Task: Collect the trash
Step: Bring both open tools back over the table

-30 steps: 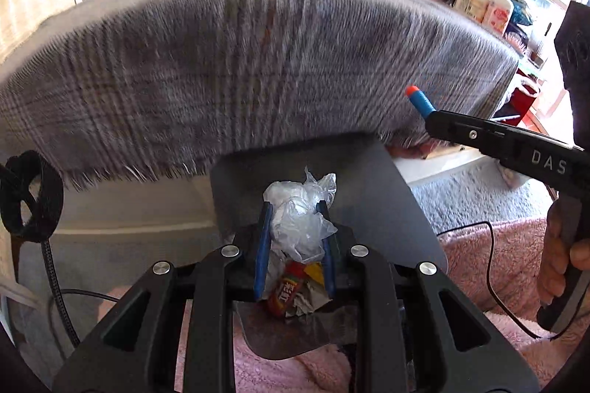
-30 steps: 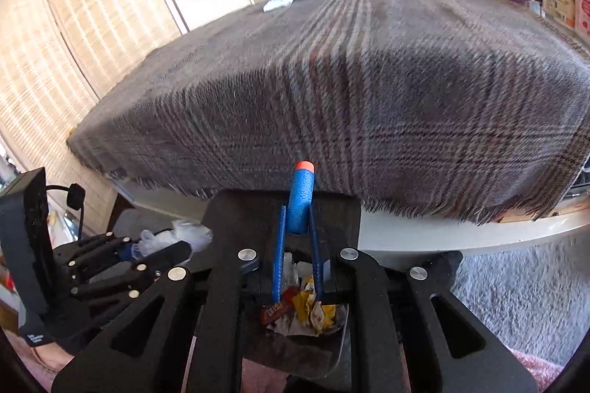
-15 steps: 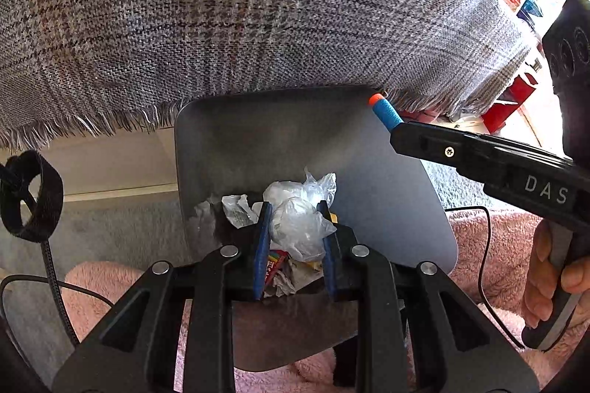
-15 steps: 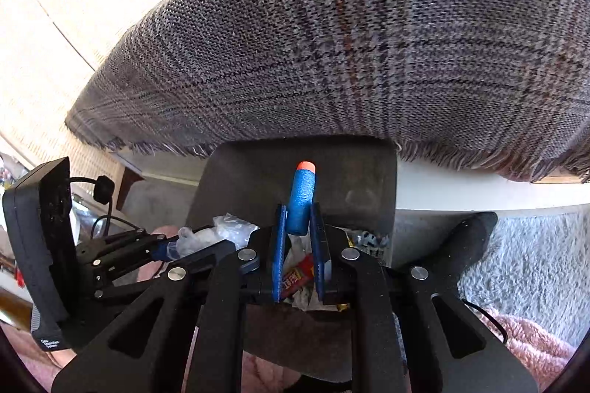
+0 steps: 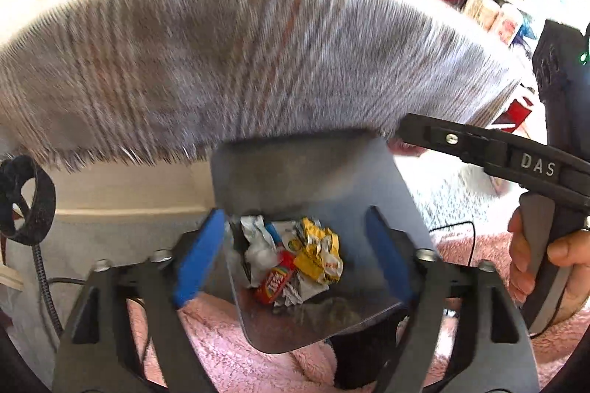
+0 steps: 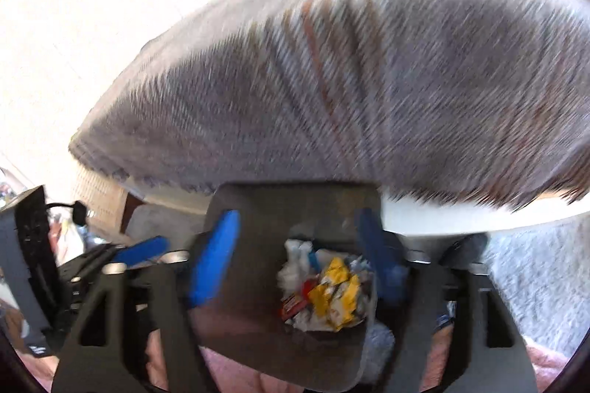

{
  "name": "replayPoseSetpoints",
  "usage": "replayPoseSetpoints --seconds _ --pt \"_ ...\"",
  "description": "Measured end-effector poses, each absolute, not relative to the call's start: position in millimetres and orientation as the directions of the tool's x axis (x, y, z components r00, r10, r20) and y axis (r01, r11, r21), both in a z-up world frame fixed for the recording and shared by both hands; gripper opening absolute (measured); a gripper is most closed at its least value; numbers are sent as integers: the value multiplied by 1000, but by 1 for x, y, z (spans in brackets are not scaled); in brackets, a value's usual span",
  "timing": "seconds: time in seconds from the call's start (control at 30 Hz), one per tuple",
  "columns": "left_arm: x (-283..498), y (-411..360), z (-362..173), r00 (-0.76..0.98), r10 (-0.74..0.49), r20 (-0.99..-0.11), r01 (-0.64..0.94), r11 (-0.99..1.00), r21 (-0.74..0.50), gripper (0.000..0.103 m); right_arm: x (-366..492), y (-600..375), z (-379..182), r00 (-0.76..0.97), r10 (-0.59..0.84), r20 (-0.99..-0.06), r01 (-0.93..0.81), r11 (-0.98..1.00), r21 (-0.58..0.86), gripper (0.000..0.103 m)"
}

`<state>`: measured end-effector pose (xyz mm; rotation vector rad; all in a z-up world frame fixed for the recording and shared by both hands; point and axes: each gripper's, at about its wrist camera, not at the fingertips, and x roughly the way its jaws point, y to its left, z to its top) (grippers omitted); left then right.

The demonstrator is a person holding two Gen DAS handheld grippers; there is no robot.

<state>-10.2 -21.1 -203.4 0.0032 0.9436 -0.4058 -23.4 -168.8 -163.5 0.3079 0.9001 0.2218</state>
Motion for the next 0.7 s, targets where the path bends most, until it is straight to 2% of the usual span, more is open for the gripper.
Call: replayPoseSetpoints --seconds 0.03,0.07,0.2,0.43,0.6,0.7 --pt "-10 -18 -197 532 -335 -777 339 926 -167 92 -24 -173 -157 619 294 -728 -54 941 334 95" --pt "-11 -17 -190 547 -333 -768 339 927 -161 95 -25 -179 -149 634 270 -725 -46 949 313 98" --pt "-9 -19 -161 592 -333 -734 344 928 -144 95 -24 -198 -121 684 185 -706 -21 972 234 100" --pt "2 -15 -114 679 -293 -673 324 942 -84 95 -20 -230 -59 767 115 -632 -20 988 155 100" --pt "23 -12 -74 730 -283 -622 323 945 -52 95 -2 -255 -15 807 186 -560 -47 966 254 100" --pt "41 -11 -53 755 -273 -597 316 948 -35 95 12 -260 1 825 162 -542 -28 968 248 100"
